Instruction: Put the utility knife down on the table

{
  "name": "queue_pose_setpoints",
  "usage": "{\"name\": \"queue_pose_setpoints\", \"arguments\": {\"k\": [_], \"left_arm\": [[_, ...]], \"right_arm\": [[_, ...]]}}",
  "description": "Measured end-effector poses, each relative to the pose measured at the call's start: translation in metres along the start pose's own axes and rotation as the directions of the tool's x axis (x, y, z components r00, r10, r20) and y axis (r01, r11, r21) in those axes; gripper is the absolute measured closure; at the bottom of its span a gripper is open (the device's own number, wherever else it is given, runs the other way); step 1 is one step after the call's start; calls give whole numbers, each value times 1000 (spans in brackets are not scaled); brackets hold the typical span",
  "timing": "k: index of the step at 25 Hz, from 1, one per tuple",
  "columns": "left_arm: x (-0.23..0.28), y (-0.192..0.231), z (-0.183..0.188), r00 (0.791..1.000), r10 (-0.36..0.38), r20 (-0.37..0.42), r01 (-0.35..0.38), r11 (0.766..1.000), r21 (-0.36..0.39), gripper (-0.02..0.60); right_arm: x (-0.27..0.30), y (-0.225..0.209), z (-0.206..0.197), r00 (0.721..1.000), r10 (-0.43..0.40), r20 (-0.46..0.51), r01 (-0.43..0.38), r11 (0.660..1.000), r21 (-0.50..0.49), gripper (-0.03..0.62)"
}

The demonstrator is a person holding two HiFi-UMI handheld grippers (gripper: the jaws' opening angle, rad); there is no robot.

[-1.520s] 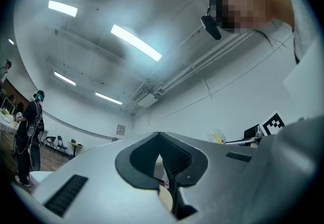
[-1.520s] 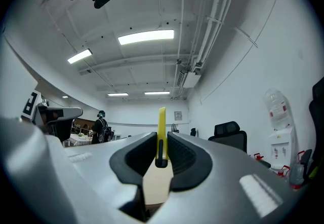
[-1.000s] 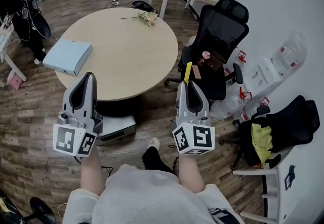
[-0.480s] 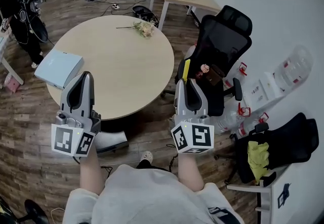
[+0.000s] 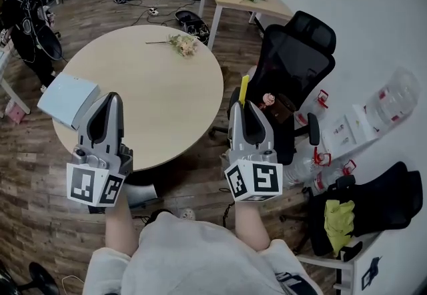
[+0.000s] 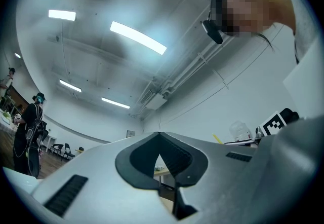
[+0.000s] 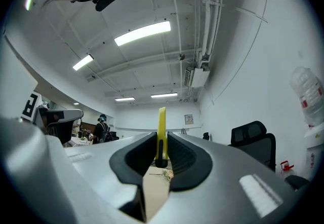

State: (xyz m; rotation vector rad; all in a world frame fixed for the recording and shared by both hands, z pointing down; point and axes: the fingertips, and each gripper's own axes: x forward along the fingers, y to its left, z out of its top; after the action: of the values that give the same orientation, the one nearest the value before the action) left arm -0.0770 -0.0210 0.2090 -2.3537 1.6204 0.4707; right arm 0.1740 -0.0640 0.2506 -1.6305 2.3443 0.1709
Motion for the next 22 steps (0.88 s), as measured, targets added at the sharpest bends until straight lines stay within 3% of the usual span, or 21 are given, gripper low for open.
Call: {"name": "queue_pose_setpoints", "arguments": {"k": [11,22], "left_arm": [[44,-7,-24,1000,-11,-25,11,1000,3,575],[109,39,-52,1000,1,-25,-1,1000,4,575]], "right_arm": [[28,-28,-17,1000,10,-19,-10,1000,21,519],[112,-45,-38,1000,10,-16,-9,1000,24,519]]}}
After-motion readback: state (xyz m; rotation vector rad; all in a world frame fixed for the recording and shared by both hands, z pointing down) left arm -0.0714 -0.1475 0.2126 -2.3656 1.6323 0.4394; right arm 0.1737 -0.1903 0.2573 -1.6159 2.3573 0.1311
